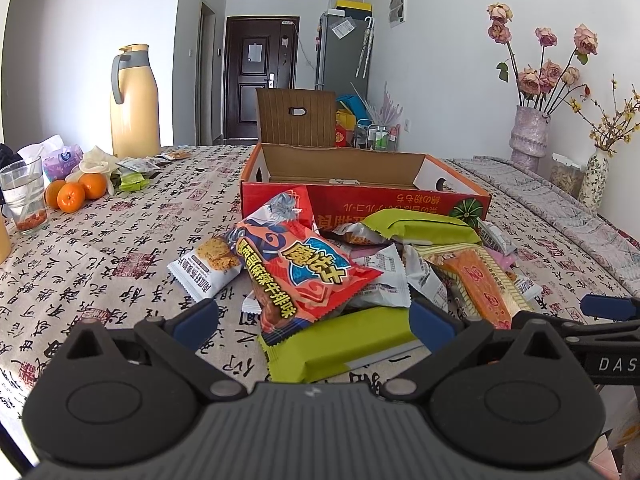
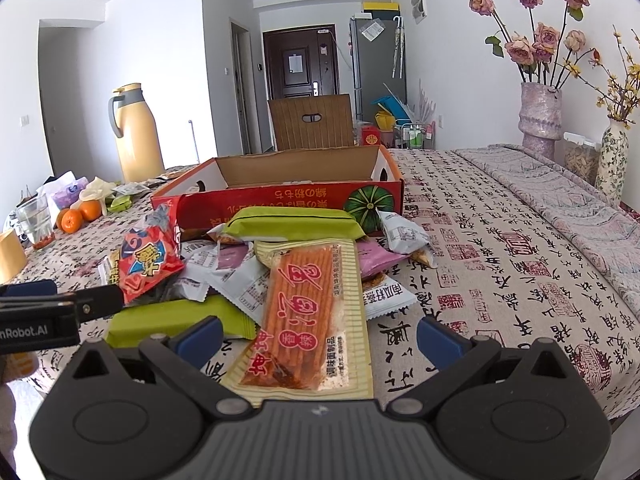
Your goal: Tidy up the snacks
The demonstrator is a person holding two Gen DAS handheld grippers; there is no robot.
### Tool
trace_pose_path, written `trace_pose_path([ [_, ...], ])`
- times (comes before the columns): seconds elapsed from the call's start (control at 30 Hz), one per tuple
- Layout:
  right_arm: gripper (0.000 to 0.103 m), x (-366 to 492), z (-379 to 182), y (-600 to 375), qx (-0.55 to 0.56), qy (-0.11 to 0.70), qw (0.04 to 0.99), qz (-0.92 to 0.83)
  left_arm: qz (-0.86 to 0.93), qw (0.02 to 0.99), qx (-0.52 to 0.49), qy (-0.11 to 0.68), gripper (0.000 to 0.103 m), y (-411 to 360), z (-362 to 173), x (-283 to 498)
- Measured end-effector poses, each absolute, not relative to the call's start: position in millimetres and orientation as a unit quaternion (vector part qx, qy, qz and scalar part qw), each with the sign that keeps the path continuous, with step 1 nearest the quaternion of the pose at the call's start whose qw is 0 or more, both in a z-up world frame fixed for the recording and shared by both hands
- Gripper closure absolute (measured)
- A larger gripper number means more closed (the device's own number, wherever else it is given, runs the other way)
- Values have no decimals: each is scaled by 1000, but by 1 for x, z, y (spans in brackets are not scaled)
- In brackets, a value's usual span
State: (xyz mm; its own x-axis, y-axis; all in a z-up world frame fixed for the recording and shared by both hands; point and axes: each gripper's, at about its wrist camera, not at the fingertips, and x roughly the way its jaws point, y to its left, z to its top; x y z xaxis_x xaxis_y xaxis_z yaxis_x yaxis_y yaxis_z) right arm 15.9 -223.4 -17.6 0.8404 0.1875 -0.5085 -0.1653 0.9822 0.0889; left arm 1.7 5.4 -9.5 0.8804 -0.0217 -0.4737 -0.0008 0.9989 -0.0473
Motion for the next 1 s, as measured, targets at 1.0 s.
trace_pose_path([
  [1.0, 17, 42, -24, -214, 0, 267, 958, 105, 5, 967, -25, 252, 0, 10, -14, 16],
])
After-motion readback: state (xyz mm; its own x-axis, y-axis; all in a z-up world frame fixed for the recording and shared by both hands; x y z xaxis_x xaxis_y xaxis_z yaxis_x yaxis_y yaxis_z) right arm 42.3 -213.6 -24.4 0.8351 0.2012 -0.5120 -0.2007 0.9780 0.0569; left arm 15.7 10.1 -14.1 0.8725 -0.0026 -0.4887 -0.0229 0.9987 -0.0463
